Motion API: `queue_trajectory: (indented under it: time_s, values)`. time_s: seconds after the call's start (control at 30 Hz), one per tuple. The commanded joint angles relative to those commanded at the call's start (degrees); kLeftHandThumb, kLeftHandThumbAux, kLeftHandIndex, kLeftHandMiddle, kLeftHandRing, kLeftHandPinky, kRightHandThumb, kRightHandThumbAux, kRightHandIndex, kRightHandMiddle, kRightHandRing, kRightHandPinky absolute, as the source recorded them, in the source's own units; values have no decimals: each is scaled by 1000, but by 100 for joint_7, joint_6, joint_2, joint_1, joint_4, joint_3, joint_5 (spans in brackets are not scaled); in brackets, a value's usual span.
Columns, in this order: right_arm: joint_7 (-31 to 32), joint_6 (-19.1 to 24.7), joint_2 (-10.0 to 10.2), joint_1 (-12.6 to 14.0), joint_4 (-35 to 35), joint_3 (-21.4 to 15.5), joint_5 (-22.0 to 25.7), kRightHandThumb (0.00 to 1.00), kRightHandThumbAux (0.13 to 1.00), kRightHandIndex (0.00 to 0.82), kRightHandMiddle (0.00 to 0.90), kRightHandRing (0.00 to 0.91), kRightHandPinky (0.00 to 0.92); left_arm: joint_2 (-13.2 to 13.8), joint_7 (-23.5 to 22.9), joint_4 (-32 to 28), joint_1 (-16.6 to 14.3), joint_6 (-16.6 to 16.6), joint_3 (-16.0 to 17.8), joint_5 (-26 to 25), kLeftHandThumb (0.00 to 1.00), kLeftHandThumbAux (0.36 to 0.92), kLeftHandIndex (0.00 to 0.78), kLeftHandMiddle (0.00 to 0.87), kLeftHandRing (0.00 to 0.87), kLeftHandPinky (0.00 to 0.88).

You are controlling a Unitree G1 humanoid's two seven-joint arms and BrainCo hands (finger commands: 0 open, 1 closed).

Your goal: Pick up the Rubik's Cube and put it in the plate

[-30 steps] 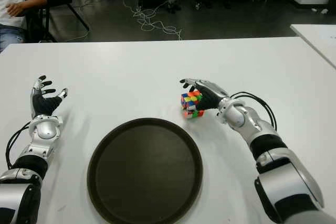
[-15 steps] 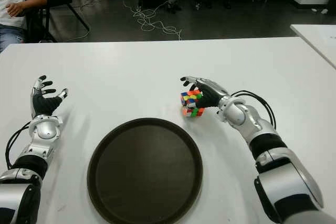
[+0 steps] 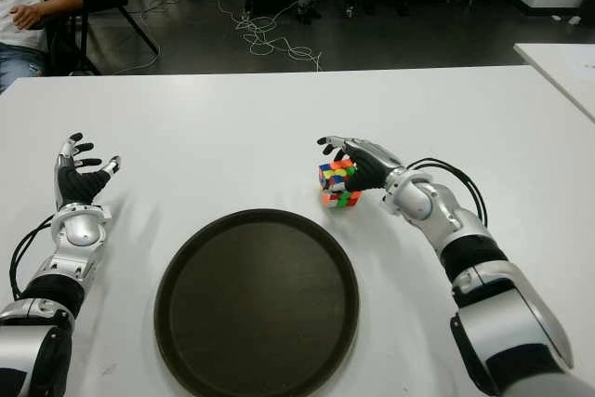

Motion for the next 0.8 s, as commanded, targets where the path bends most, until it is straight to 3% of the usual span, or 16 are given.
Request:
queue_trajectory:
  time_s: [0.3,0.43,0.53,0.8]
  values:
    - [8,-72,3,13,20,-19,45,239,788,148,277,333,427,-3,-9,-18,4,24,-5,7,85,766,129,237,304,402]
    - [-56,-96,5,21,19,-26,35,235,778,152,272,321,411,-4,-9,-24,14,-6,-6,7,90,771,132,240,315,432]
    - [-97,-101,8,27,10,-33,34,232,784,153,268,312,407,3,2,-11,14,-24,-11,18,100,769,134,233,299,401]
    - [-249,-124,33,37,-18,-44,24,237,809,227,330,370,449,5,-15,-2,25,-75,-2,10,114,761,138,242,318,449]
